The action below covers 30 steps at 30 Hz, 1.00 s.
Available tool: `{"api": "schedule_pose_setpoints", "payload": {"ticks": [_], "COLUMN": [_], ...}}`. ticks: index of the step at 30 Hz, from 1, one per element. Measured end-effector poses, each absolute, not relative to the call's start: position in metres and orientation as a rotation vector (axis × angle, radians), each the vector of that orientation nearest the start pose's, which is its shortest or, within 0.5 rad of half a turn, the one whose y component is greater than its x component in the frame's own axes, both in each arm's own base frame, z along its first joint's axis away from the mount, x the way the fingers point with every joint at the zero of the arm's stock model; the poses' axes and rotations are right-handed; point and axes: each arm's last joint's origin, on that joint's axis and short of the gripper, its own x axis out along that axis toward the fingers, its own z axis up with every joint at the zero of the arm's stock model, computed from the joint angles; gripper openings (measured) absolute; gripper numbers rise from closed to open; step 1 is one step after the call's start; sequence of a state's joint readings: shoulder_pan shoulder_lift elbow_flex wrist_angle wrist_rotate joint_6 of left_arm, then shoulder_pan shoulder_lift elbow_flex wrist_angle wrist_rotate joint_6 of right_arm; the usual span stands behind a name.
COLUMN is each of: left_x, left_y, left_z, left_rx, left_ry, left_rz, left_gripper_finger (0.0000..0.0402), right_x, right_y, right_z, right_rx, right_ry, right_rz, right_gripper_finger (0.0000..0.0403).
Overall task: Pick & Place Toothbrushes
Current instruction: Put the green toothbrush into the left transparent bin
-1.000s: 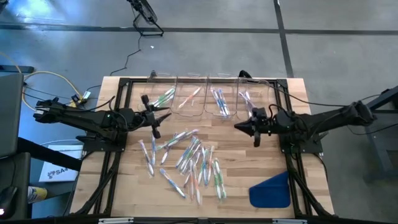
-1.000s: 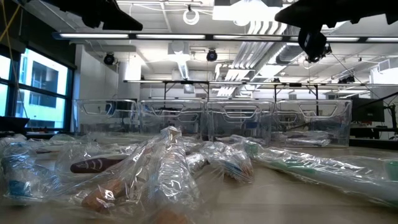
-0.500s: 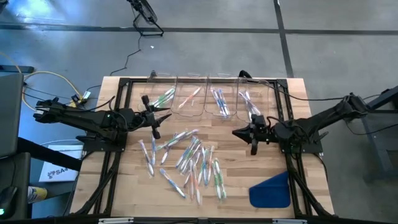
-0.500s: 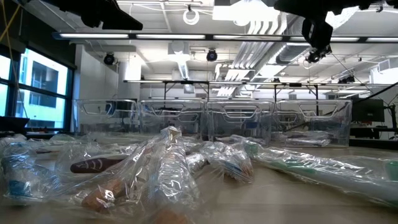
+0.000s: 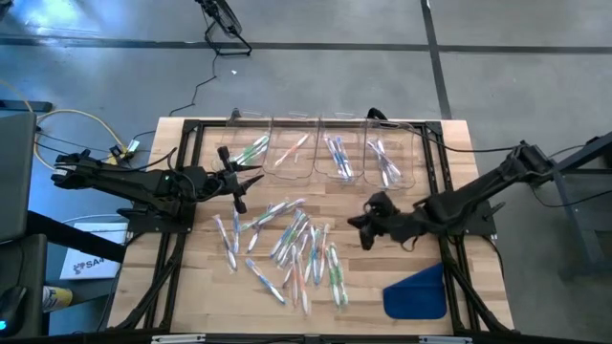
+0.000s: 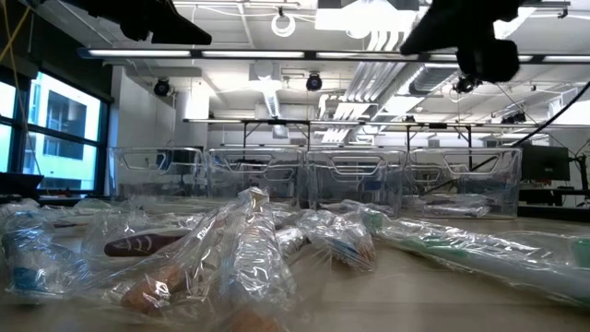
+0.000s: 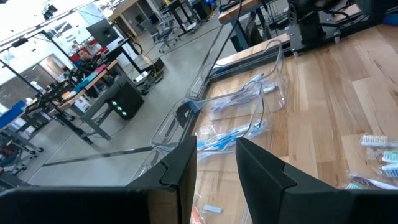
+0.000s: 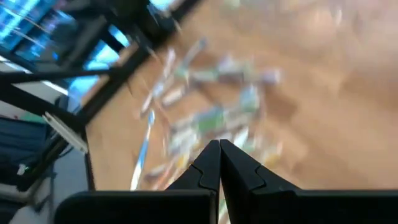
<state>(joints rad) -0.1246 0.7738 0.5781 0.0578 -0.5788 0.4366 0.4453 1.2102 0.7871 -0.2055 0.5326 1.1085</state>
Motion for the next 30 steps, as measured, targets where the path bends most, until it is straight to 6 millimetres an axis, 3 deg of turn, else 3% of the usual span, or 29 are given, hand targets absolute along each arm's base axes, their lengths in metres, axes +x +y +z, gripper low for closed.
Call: {"api": "schedule_pose_setpoints", "payload": {"ticks": [6, 13, 21, 30], "left_x": [0.175, 0.175, 0.175, 0.175], "left_y": [-0.006, -0.006, -0.007, -0.007], "left_z": [0.287, 0.286, 0.286, 0.286], "left_rx": [0.480, 0.481, 0.478, 0.478], "left_ry": [0.229, 0.237, 0.231, 0.231], "left_rz": [0.418, 0.416, 0.389, 0.388], "left_gripper_finger": [0.0108, 0.0108, 0.0108, 0.0108], "right_x": [0.246, 0.254, 0.278, 0.301], "right_y": [0.108, 0.125, 0.154, 0.172], "right_z": [0.220, 0.191, 0.205, 0.216], "right_rx": [1.017, 1.103, 1.050, 0.951], "right_ry": [0.646, 0.786, 0.842, 0.988], "right_rz": [-0.386, -0.430, -0.412, -0.572], "right_gripper_finger": [0.0002, 0.0002, 0.0002, 0.0002]}}
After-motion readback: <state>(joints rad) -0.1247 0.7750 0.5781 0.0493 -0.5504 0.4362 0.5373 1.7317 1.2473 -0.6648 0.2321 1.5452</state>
